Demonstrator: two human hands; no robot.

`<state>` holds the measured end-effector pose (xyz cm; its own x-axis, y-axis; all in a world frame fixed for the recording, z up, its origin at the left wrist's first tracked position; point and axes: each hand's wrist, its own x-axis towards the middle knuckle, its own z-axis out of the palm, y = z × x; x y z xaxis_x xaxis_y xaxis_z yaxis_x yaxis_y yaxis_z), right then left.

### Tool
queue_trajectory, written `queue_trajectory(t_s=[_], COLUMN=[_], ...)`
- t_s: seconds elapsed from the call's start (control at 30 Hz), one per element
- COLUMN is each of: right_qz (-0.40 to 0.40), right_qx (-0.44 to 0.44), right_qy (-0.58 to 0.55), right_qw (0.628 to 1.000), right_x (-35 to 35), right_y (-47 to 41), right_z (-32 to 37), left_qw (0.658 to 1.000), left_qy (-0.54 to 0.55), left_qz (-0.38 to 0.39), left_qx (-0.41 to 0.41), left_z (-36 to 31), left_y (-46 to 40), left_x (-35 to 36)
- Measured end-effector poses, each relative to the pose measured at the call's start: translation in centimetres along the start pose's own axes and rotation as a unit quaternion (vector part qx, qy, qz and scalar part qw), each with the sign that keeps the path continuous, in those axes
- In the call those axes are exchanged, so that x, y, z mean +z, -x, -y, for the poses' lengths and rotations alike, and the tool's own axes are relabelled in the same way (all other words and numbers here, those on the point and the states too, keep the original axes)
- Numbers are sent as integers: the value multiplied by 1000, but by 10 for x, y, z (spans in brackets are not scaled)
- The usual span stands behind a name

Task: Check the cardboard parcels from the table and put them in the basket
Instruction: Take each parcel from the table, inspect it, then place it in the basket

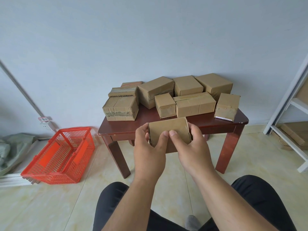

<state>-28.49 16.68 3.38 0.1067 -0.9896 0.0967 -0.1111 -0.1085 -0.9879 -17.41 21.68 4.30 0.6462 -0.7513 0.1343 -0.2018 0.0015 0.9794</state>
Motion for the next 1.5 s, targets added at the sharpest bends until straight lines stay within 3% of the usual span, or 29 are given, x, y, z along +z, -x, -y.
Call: queue_trajectory(t_s=[0.33,0.67,1.07,1.5], right_qz=[-35,-21,-6,47], right_qx=[12,-8,43,49], right_qy=[-7,-8,-70,-85], right_qw=[999,1000,997,994], right_x=[1,5,6,1], right_y=[-4,9,4,2], right_z=[0,-5,2,1], left_qw=[1000,998,1000,995], left_qy=[-9,-53,21,20], left_qz=[8,34,6,85], left_qx=[18,11,-9,-42], left_z=[2,-3,-3,2], left_y=[5,5,13,4], left_x=[-1,-2,1,-4])
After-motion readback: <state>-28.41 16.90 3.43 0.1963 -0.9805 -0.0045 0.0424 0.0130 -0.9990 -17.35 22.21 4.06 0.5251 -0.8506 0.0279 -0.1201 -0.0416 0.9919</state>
